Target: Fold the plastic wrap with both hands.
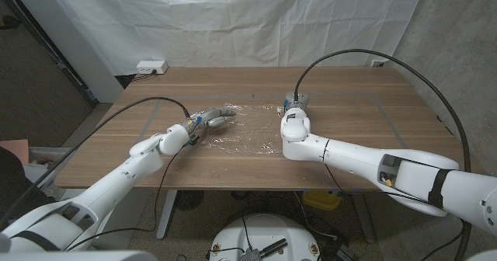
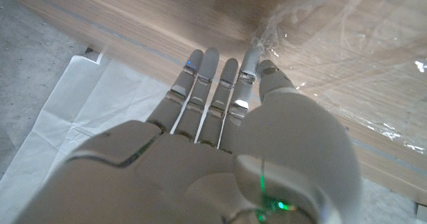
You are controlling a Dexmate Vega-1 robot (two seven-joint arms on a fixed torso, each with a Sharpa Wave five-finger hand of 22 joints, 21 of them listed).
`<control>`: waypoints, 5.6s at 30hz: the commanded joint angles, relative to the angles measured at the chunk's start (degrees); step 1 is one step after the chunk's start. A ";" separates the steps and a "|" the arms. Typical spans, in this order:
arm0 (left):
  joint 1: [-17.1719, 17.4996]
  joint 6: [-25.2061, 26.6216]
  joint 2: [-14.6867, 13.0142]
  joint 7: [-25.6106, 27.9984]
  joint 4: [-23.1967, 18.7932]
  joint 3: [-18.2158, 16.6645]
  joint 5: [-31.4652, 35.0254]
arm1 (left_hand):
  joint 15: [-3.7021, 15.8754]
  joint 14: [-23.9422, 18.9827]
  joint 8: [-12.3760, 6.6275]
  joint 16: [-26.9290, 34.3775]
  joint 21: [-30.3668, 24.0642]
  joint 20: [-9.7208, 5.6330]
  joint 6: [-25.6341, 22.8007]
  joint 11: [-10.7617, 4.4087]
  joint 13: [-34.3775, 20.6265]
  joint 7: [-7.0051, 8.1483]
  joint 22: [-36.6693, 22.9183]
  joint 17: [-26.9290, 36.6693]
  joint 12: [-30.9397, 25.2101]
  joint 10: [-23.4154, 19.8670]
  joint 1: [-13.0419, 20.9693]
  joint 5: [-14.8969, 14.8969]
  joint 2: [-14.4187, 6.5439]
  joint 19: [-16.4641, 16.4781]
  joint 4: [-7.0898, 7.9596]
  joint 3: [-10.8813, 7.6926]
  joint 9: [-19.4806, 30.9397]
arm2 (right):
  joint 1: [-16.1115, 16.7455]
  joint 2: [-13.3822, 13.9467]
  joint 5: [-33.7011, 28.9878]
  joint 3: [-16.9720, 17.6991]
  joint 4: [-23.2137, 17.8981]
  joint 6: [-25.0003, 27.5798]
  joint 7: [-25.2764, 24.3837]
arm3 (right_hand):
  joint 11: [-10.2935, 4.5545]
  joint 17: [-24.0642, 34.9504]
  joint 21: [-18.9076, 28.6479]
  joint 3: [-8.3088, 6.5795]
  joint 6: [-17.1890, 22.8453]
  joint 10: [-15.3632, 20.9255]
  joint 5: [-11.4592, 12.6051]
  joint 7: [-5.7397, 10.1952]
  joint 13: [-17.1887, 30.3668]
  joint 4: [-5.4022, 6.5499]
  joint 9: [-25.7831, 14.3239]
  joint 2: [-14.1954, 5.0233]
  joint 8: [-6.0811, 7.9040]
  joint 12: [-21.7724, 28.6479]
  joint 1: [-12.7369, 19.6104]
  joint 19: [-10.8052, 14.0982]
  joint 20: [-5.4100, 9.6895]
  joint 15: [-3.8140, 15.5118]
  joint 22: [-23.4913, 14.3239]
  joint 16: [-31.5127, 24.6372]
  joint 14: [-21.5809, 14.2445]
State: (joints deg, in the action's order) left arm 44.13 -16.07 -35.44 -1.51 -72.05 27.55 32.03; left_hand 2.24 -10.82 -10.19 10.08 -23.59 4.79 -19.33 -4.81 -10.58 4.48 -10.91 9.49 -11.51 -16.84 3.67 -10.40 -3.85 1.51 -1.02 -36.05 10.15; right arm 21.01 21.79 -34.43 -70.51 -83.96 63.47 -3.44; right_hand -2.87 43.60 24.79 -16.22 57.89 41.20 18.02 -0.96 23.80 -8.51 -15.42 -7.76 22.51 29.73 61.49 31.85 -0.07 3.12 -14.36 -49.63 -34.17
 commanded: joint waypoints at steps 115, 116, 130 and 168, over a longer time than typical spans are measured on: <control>0.78 -0.96 -0.74 2.79 1.76 -1.11 -0.95 | 2.05 0.38 -0.31 0.25 0.89 0.64 0.57 0.09 -0.18 0.35 -0.23 0.23 -0.02 0.60 -0.25 -0.49 -0.11 0.07 0.10 0.08 0.01 | 3.16 -25.25 28.82 26.88 24.68 -46.59 -5.90 | 3.61 -0.78 6.93 0.41 5.75 4.78 -4.45 -4.28 -2.32 0.05 1.01 -1.79 0.16 4.42 6.64 1.73 -2.51 6.04 0.44 -6.09 -4.73; 0.85 -1.02 -0.77 3.00 1.72 -1.22 -1.01 | 1.98 0.47 -0.30 0.22 0.91 0.72 0.60 0.07 -0.18 0.37 -0.23 0.24 -0.03 0.57 -0.25 -0.49 -0.10 0.06 0.11 0.08 0.01 | 3.09 -25.43 28.76 26.95 24.95 -46.48 -5.98 | 3.55 -0.81 6.97 0.43 5.76 4.72 -4.47 -4.32 -2.32 0.09 1.01 -1.78 0.15 4.42 6.61 1.73 -2.49 6.04 0.47 -6.10 -4.73; 0.99 -0.57 -0.78 3.13 1.77 -1.39 -1.24 | 1.87 0.55 -0.24 0.21 1.05 0.88 0.83 0.08 -0.18 0.26 -0.25 0.25 0.00 0.71 -0.29 -0.50 -0.14 0.01 0.14 0.09 0.01 | 0.72 -28.99 27.88 27.09 34.38 -50.45 -7.75 | 3.53 -1.16 7.40 0.48 5.85 4.76 -4.60 -4.40 -2.39 0.16 1.01 -1.79 0.02 4.69 6.82 1.57 -2.45 6.19 0.74 -6.25 -4.74; 8.68 0.49 -1.98 14.10 -8.71 -10.33 -1.81 | -2.69 -3.87 -0.77 1.50 1.32 2.96 -1.11 0.36 -0.30 0.72 -0.43 0.51 -0.57 -0.54 -0.35 -0.42 -0.50 0.58 0.31 -0.04 0.11 | -0.65 -30.27 21.83 24.80 40.50 -54.26 -13.17 | 3.33 -1.93 8.57 0.25 6.49 5.02 -4.76 -4.13 -2.89 0.39 1.02 -1.56 -0.20 5.31 6.89 0.84 -2.33 6.31 1.46 -5.93 -5.39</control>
State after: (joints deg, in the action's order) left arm 50.12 -15.40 -37.24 8.78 -77.21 20.42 30.28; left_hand -0.45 -14.23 -10.74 11.09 -22.16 7.59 -20.19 -4.49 -10.82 5.11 -11.18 9.76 -11.91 -16.98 3.67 -10.63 -3.89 1.85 -1.03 -36.06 10.15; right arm 20.04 -8.80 -11.12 -45.23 -43.24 9.53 -15.14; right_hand 0.48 41.55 32.95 -15.73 63.86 45.67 13.30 -5.14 20.89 -8.20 -14.23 -9.45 22.47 34.57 67.90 32.90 -2.24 3.65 -12.77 -55.61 -39.03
